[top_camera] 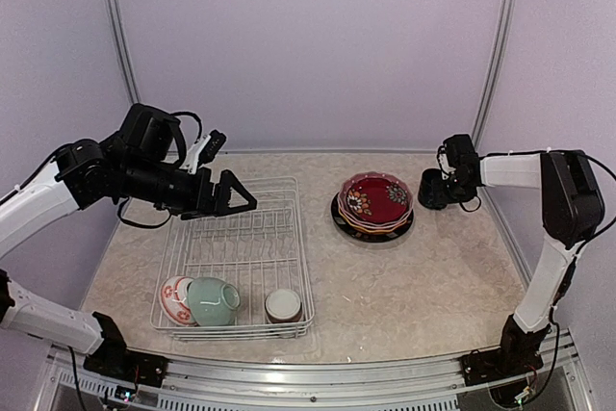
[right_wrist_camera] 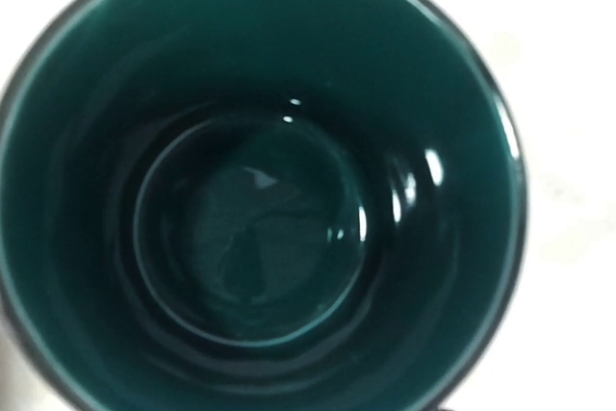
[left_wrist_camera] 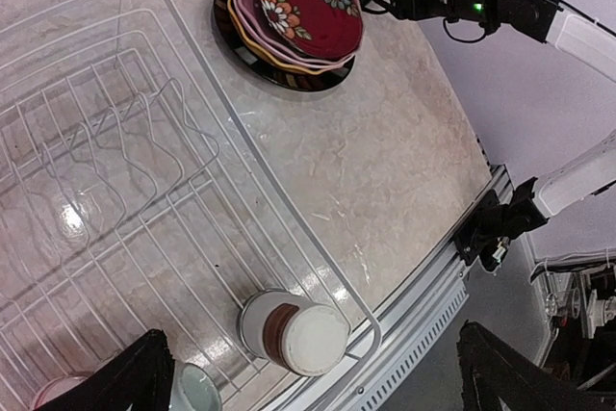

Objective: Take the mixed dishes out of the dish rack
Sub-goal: Place the cup at the corner of the board, then grab the cup from the dish rack.

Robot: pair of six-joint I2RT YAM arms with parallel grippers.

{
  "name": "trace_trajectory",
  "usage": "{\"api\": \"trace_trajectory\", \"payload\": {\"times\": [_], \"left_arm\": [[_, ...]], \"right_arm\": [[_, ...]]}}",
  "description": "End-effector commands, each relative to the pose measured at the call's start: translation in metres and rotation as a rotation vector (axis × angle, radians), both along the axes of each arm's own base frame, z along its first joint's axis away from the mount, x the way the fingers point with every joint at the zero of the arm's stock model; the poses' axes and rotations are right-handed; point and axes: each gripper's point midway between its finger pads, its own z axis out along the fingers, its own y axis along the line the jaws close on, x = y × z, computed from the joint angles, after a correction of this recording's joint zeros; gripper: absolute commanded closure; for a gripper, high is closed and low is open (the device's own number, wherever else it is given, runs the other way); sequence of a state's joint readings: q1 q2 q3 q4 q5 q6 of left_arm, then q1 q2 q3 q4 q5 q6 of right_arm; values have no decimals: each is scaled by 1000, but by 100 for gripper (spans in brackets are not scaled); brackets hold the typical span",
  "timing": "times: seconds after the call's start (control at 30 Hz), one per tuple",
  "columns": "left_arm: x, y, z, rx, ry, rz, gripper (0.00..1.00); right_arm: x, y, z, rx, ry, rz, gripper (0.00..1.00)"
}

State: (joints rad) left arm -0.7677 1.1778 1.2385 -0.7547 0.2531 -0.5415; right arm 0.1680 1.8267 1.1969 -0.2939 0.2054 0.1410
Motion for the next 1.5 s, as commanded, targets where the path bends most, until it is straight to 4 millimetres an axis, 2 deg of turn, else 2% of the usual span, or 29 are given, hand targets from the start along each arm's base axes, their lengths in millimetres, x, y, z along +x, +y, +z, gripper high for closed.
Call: {"api": "trace_trajectory", "payload": {"times": [0.0,0.3,0.47,0.6,0.73,0.87,1.1,1.23,1.47], "left_arm": [[-11,-6,-24,99,25,-51,1],[-18,-22,-43,138,76,-95,1],[-24,-32,-61,227,94,-124,1],[-25,-42,-73,273,116,-143,1],[-28,-48,-84,294,143,-162,1],[-31,-50,-99,349,167,-177,4],[-62,-64,-123,443,215,-312,10],[-77,-70,-134,519,210,-361,10],[-81,-69,-154,661,199,-362,10]], "right_arm": [[-4,-10,17,-27,-27,-25,45],[-21,-41,23,-131,-10,-112,41],[-19,-58,20,-119,1,-133,41],[-13,-59,25,-117,-6,-132,41],[-8,-44,41,-46,-44,-80,41],[-12,-20,72,37,-124,12,39],[-29,15,129,142,-237,127,37],[-38,34,144,144,-260,172,36],[-49,51,165,163,-304,206,36]]}}
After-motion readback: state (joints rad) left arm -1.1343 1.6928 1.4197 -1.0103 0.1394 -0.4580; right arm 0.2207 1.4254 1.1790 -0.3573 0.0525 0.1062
